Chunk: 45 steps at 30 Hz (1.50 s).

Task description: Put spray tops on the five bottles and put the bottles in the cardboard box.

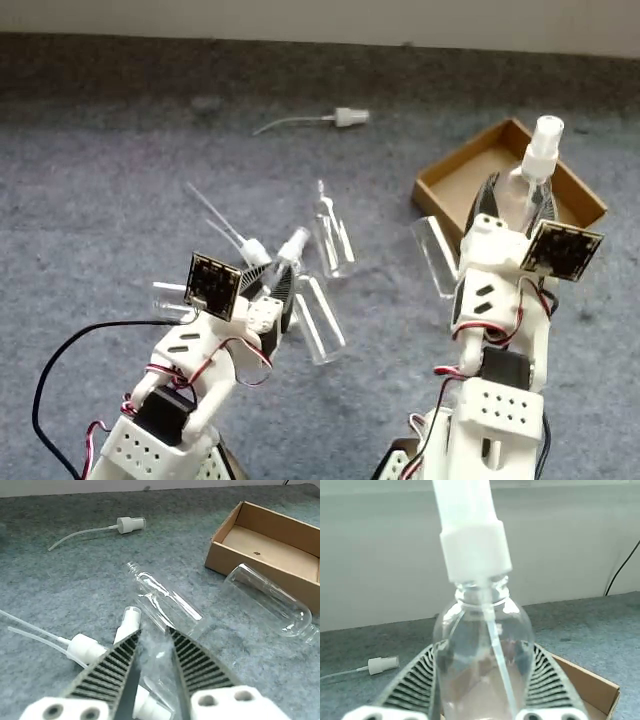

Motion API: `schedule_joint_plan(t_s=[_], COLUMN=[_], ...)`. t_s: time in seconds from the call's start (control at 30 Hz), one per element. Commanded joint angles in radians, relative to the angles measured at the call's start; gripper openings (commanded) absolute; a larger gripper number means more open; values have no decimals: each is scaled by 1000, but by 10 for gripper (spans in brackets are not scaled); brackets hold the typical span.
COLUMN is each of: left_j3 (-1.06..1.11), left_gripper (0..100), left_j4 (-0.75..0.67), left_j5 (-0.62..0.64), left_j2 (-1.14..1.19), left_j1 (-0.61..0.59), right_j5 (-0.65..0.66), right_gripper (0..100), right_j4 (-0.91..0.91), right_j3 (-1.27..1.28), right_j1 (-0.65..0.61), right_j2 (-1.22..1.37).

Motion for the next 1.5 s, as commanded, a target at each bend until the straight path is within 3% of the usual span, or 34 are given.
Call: schedule_joint_plan(t_s=[0.0, 0.4, 0.63, 1.47], left_j3=[21, 21, 21, 22], left_gripper=[24, 24, 24, 27], left_j4=[14, 14, 14, 14], left_j5=[8, 6, 6, 6], left_j2=[-4, -4, -2, 2], left_j1=[-15, -15, -15, -19], right_j5=[18, 75, 71, 71], right_gripper=[74, 74, 74, 73], right_j4=[-145, -578, -579, -585], right_j3=[-101, -154, -424, -1374], right_j1=[15, 21, 73, 70], right_j2=[160, 638, 949, 1908])
